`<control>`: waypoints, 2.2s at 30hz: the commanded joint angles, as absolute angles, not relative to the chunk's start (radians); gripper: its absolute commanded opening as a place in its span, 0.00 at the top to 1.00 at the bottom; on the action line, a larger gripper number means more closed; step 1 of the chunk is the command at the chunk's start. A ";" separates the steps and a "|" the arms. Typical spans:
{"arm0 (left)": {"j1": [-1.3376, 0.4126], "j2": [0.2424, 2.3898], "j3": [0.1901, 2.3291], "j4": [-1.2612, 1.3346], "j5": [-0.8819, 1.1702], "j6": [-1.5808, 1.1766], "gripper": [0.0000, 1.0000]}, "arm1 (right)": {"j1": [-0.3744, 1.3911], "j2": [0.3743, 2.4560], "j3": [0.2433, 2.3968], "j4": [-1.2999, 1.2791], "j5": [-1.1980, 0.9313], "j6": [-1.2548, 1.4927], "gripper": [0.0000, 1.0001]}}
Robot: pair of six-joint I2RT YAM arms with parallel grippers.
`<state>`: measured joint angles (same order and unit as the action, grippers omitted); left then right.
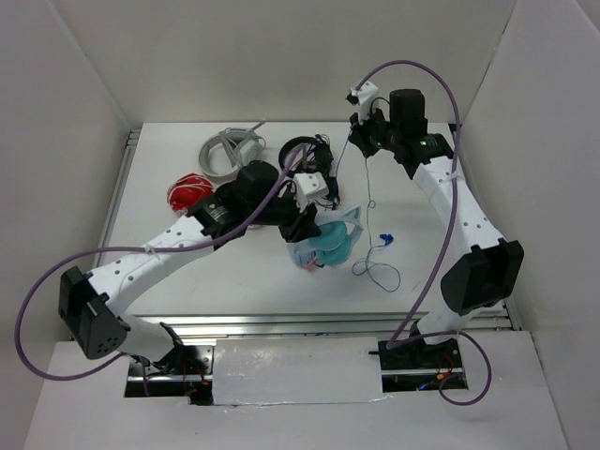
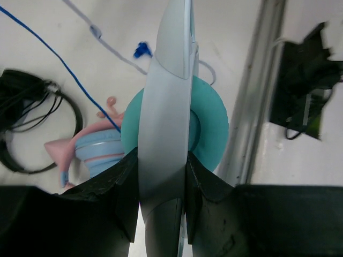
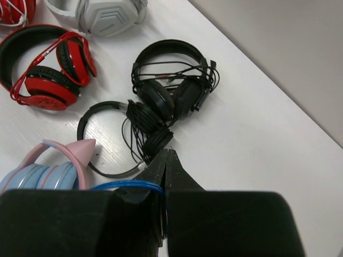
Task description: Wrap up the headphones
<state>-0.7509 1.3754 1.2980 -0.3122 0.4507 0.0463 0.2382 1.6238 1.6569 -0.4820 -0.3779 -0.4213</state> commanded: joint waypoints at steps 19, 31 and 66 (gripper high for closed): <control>-0.566 1.522 1.494 -0.344 0.150 -0.110 1.00 | 0.459 1.011 1.148 -0.266 -0.098 -0.186 1.00; -0.402 1.513 1.756 -0.308 0.501 -0.193 1.00 | 0.466 0.957 0.810 -0.078 -0.221 -0.071 1.00; -0.491 1.316 1.680 0.034 1.173 -0.410 1.00 | 0.275 1.614 1.093 0.494 -0.498 -0.029 1.00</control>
<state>-0.4404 1.3224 1.6932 0.0227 1.1500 -0.4965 0.3157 1.5917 0.9329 0.5373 -0.4591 0.0261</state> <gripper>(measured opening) 0.447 0.007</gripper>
